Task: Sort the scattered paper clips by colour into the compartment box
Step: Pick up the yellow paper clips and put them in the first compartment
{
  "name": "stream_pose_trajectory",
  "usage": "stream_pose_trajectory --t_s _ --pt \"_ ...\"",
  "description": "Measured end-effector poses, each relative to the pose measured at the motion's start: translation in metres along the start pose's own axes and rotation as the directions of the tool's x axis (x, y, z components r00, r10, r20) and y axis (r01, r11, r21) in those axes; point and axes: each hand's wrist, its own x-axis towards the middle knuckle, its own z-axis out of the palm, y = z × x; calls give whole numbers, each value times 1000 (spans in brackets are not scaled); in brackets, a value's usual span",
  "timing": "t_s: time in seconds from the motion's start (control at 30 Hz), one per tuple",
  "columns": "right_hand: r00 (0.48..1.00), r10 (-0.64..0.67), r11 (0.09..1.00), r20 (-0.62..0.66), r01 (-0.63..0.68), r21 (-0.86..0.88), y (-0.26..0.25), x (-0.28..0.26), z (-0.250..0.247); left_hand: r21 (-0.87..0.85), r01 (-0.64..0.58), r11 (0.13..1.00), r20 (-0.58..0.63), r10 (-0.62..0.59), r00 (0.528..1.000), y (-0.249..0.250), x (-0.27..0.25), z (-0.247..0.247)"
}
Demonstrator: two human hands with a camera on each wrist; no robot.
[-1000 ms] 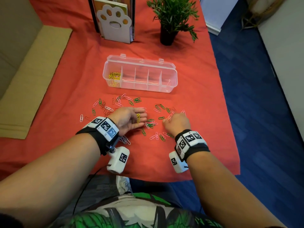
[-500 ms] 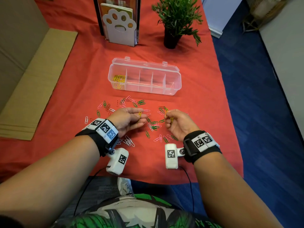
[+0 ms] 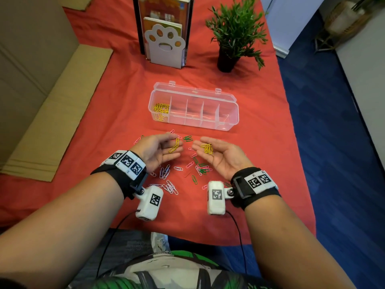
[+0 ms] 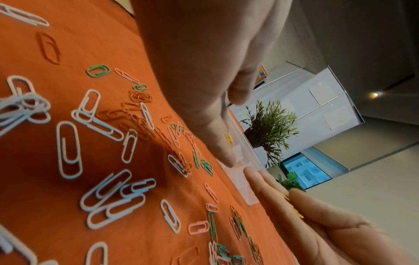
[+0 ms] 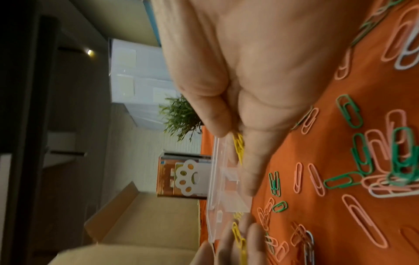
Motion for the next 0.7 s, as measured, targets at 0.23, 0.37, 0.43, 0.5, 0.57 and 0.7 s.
stream_pose_trajectory --t_s 0.23,0.37,0.43,0.5,0.57,0.7 --pt "974 -171 896 -149 90 -435 -6 22 34 109 -217 970 -190 234 954 50 7 3" --pt "976 -168 894 -138 92 -439 -17 39 55 145 -278 950 -263 308 914 90 22 4" --pt "972 -186 868 -141 96 -487 -22 48 68 164 -278 946 -258 313 914 99 27 4" --pt "956 -257 800 -142 127 -587 -22 58 81 180 -281 943 -263 321 910 101 28 3" --pt "937 -335 687 -101 169 -707 -21 70 95 197 -293 936 -269 339 901 99 26 0" --pt "915 -403 522 -1 229 -822 -21 88 121 276 -302 912 -363 390 847 86 17 -21"
